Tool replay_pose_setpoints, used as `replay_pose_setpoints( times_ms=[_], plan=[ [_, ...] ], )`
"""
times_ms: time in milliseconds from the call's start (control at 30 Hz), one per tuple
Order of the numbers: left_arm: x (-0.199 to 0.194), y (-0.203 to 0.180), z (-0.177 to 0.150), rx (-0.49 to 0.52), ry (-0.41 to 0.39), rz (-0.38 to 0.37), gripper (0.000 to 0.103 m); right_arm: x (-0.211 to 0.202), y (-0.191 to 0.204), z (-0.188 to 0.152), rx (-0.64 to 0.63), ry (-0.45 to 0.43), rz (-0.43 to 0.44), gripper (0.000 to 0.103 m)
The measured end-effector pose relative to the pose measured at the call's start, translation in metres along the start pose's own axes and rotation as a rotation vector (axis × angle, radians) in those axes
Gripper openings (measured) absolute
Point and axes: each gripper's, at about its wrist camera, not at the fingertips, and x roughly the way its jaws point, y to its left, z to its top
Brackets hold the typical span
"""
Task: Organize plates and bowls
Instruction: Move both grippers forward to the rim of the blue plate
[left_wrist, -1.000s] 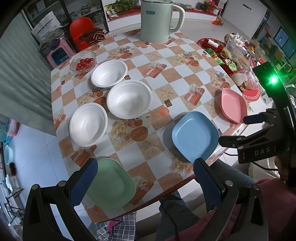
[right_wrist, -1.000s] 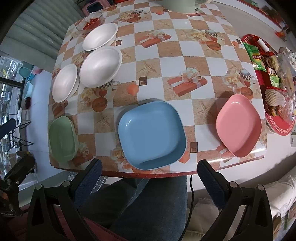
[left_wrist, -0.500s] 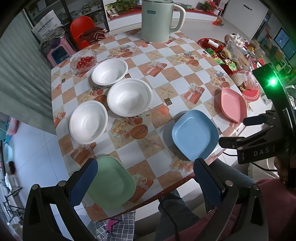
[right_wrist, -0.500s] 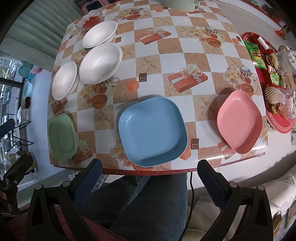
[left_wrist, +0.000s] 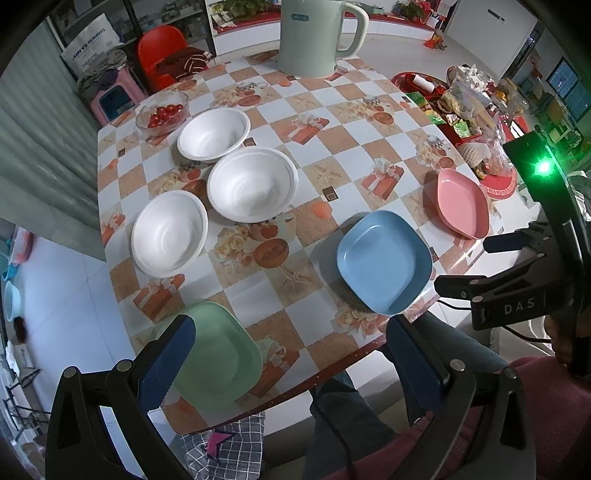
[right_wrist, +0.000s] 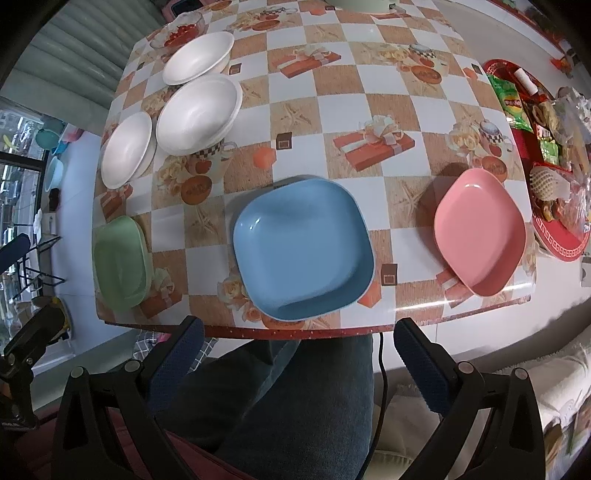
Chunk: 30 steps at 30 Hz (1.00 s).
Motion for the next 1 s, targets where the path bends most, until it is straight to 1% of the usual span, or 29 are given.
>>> replay_pose_setpoints(
  times_ms=[67, 233, 333, 367, 433, 467, 533, 567, 667, 833, 1000],
  plan=[
    [0.004, -0.006, 0.0, -0.004, 0.035, -0.009, 0.103, 0.002, -0.002, -0.003, 0.004, 0.002, 0.01, 0.103],
    [0.014, -0.008, -0.003, -0.005, 0.06, -0.027, 0.103, 0.007, -0.007, -0.012, 0.022, 0.019, 0.002, 0.103],
    [0.02, -0.009, -0.004, -0.013, 0.086, -0.042, 0.103, 0.011, -0.013, -0.019, 0.038, 0.05, 0.005, 0.103],
    [0.022, -0.009, -0.005, -0.018, 0.094, -0.047, 0.103, 0.013, -0.016, -0.02, 0.041, 0.04, 0.013, 0.103],
    [0.027, -0.009, -0.004, -0.024, 0.081, -0.044, 0.103, 0.015, -0.021, -0.023, 0.058, 0.072, 0.017, 0.103],
    [0.029, -0.009, -0.004, -0.031, 0.093, -0.044, 0.103, 0.016, -0.025, -0.023, 0.063, 0.077, 0.019, 0.103],
    [0.034, -0.009, -0.002, -0.047, 0.119, -0.048, 0.103, 0.018, -0.032, -0.022, 0.064, 0.078, 0.022, 0.103],
    [0.037, -0.009, -0.001, -0.056, 0.125, -0.052, 0.103, 0.019, -0.035, -0.021, 0.065, 0.109, 0.023, 0.103],
    [0.048, -0.012, 0.005, -0.083, 0.146, -0.049, 0.103, 0.024, -0.045, -0.02, 0.063, 0.151, 0.014, 0.103],
    [0.074, -0.025, 0.014, -0.085, 0.215, -0.029, 0.103, 0.037, -0.062, -0.015, 0.065, 0.171, 0.015, 0.103],
    [0.099, -0.033, 0.018, -0.109, 0.286, -0.035, 0.103, 0.048, -0.068, -0.003, 0.033, 0.159, -0.015, 0.103]
  ],
)
